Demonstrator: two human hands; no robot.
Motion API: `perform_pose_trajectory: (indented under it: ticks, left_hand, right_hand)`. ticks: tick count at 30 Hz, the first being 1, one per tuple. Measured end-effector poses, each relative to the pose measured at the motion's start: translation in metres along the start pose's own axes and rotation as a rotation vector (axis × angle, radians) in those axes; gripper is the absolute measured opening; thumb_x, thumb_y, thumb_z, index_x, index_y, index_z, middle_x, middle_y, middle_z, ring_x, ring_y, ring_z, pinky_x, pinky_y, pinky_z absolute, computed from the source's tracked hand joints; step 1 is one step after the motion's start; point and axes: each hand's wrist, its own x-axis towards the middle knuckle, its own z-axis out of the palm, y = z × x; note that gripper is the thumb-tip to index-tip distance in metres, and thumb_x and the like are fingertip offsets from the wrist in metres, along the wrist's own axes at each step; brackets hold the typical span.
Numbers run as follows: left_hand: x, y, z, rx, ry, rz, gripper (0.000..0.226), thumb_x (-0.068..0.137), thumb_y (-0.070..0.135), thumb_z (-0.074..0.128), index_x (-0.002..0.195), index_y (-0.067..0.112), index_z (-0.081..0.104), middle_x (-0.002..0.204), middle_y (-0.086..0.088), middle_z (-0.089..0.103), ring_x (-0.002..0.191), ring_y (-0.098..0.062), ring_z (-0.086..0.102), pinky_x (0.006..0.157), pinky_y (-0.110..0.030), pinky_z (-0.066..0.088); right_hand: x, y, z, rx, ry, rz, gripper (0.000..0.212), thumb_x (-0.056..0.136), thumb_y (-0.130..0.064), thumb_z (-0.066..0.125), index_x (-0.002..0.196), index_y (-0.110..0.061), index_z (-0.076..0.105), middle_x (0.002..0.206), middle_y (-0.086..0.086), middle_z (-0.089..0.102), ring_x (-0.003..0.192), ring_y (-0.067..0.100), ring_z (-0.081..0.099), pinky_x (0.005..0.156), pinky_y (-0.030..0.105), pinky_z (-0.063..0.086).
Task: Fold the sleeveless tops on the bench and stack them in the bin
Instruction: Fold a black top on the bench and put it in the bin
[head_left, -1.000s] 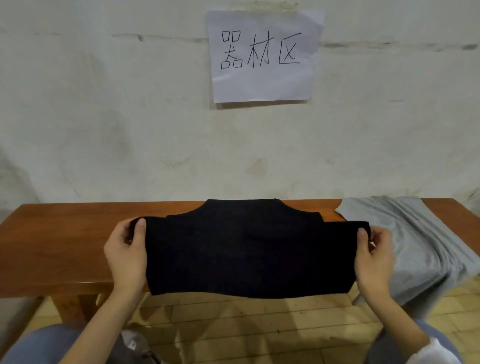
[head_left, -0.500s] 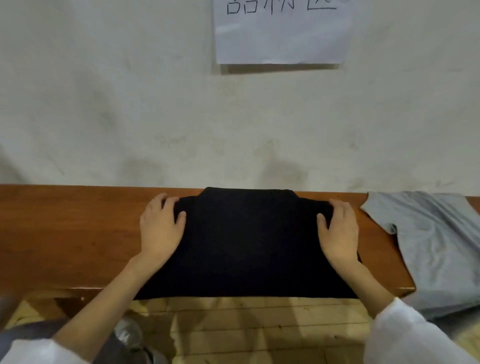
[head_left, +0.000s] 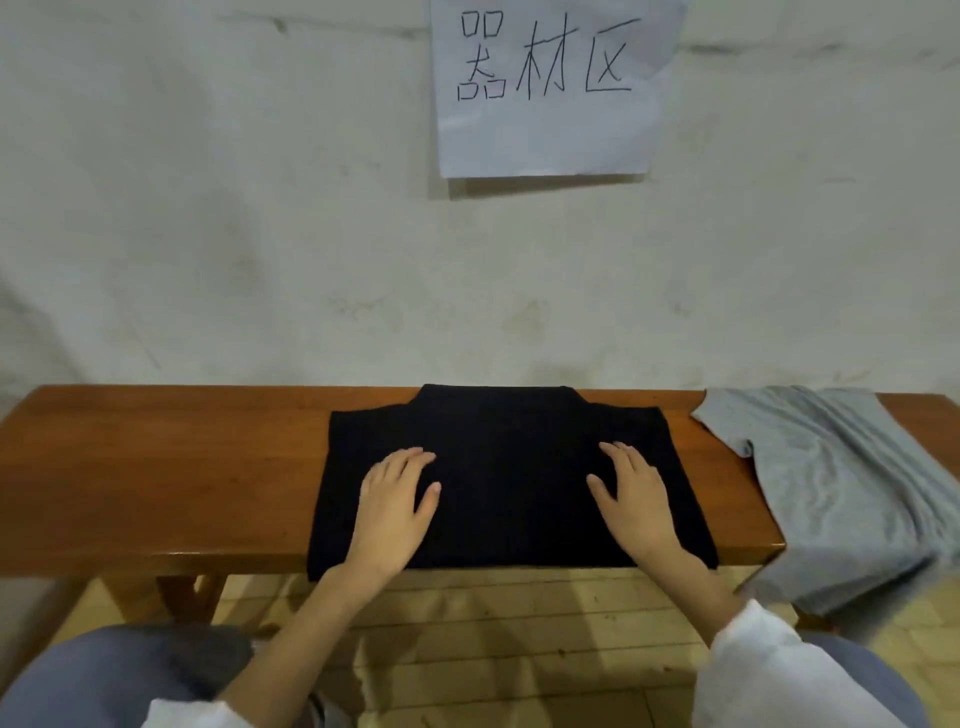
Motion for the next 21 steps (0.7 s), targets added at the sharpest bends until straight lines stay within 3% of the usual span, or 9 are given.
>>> perform_pose_trajectory:
  ticks: [2,4,6,8,11,13,15,18,21]
  left_hand:
    - [-0.026,0.011,-0.009,-0.111,-0.028,0.094,0.024,0.097,0.023,0.051,0.118,0.024,0.062,0.109,0.010,0.063,0.102,-0.005,0.057,0.092,-0.022,0.044]
    - [-0.055,0.020,-0.008,-0.202,-0.125,0.085,0.018,0.097,0.020,0.051,0.106,0.029,0.064,0.083,0.013,0.065,0.076,-0.002,0.060,0.071,-0.015,0.046]
    - [-0.076,0.024,0.002,-0.384,-0.246,-0.061,0.017,0.097,0.017,0.051,0.097,0.029,0.063,0.073,0.007,0.067,0.066,-0.004,0.063,0.064,-0.018,0.051]
    - [-0.087,0.022,0.012,-0.551,-0.347,-0.293,0.016,0.096,0.013,0.051,0.098,0.022,0.064,0.080,0.002,0.071,0.068,-0.009,0.066,0.065,-0.026,0.056]
    - [-0.096,0.017,0.016,-0.782,-0.333,-0.546,0.017,0.094,0.009,0.054,0.105,0.017,0.064,0.104,-0.008,0.069,0.083,-0.014,0.066,0.062,-0.021,0.052]
    - [-0.098,0.014,0.010,-1.069,-0.266,-0.712,0.018,0.092,0.013,0.059,0.108,0.014,0.064,0.109,-0.008,0.069,0.095,-0.020,0.066,0.070,-0.027,0.052]
    - [-0.095,0.013,0.005,-1.445,-0.188,-0.869,0.024,0.091,0.017,0.059,0.114,0.010,0.058,0.112,-0.010,0.067,0.104,-0.024,0.064,0.079,-0.034,0.051]
    - [-0.090,0.020,-0.001,-1.793,-0.033,-1.041,0.023,0.091,0.016,0.059,0.113,0.011,0.053,0.108,-0.013,0.062,0.101,-0.024,0.060,0.093,-0.039,0.044]
    - [-0.086,0.031,-0.009,-1.788,0.028,-1.096,0.011,0.089,0.019,0.062,0.096,0.013,0.057,0.077,-0.003,0.062,0.079,-0.017,0.056,0.088,-0.034,0.044]
  right_hand:
    - [-0.036,-0.015,-0.004,0.237,0.134,0.011,0.026,0.097,-0.027,0.050,0.122,-0.020,0.057,0.120,-0.005,0.058,0.113,0.012,0.055,0.094,0.030,0.045]
    - [-0.076,-0.027,-0.004,0.469,0.183,0.079,0.015,0.098,-0.024,0.049,0.096,-0.022,0.063,0.087,-0.007,0.064,0.080,0.009,0.061,0.069,0.026,0.048]
    - [-0.104,-0.033,0.006,0.670,0.132,0.219,0.024,0.098,-0.027,0.047,0.083,-0.018,0.062,0.069,-0.001,0.062,0.065,0.017,0.060,0.059,0.028,0.046]
    - [-0.115,-0.033,0.019,0.801,0.065,0.439,0.029,0.097,-0.034,0.048,0.084,-0.012,0.060,0.073,0.006,0.062,0.069,0.022,0.060,0.065,0.033,0.050]
    - [-0.111,-0.032,0.025,1.139,-0.048,0.787,0.034,0.093,-0.039,0.055,0.109,-0.010,0.050,0.103,0.008,0.059,0.098,0.025,0.060,0.088,0.041,0.049]
    - [-0.106,-0.032,0.019,1.453,-0.096,0.839,0.044,0.094,-0.034,0.055,0.130,-0.010,0.044,0.120,0.010,0.052,0.120,0.030,0.052,0.103,0.044,0.042]
    - [-0.100,-0.032,0.012,1.629,-0.077,0.865,0.048,0.095,-0.031,0.054,0.137,-0.011,0.041,0.127,0.012,0.050,0.127,0.029,0.046,0.109,0.043,0.036]
    - [-0.093,-0.031,0.006,1.736,-0.023,0.949,0.037,0.094,-0.030,0.057,0.126,-0.015,0.048,0.110,0.007,0.055,0.111,0.021,0.054,0.103,0.037,0.040]
    - [-0.086,-0.027,0.002,1.778,0.029,1.010,0.019,0.094,-0.028,0.055,0.095,-0.010,0.051,0.077,0.000,0.049,0.071,0.011,0.053,0.074,0.031,0.046]
